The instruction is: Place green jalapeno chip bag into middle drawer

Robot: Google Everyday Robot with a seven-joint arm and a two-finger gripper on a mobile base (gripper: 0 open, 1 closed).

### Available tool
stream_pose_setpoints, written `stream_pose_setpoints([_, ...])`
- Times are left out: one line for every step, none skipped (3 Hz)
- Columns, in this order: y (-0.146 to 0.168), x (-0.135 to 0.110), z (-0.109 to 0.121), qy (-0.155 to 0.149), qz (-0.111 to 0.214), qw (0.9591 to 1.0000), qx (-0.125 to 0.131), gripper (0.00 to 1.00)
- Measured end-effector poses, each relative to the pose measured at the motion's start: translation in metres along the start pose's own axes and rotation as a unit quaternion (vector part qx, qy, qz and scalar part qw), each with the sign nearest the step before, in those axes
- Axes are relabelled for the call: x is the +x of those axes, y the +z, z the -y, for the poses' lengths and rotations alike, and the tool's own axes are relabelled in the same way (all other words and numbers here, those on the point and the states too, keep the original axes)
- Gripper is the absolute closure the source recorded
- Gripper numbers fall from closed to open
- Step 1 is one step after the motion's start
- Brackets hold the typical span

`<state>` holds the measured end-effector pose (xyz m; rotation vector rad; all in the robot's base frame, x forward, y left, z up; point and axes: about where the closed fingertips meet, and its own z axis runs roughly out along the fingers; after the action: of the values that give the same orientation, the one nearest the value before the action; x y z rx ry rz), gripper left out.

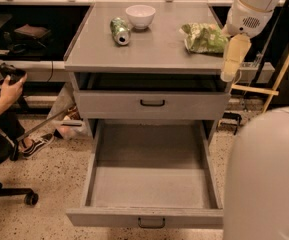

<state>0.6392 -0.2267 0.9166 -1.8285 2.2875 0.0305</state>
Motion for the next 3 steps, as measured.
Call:
stream_pose_setpoints([0.021,0.010,0.048,0.075,0.006,0.9968,0.027,0.00])
stream_pose_setpoints([0.002,0.003,0.071,0.088,0.016,0.9934,0.072,0.00])
stream_pose_setpoints([0.006,0.001,0.078,0.089,0.020,0.9927,0.080,0.00])
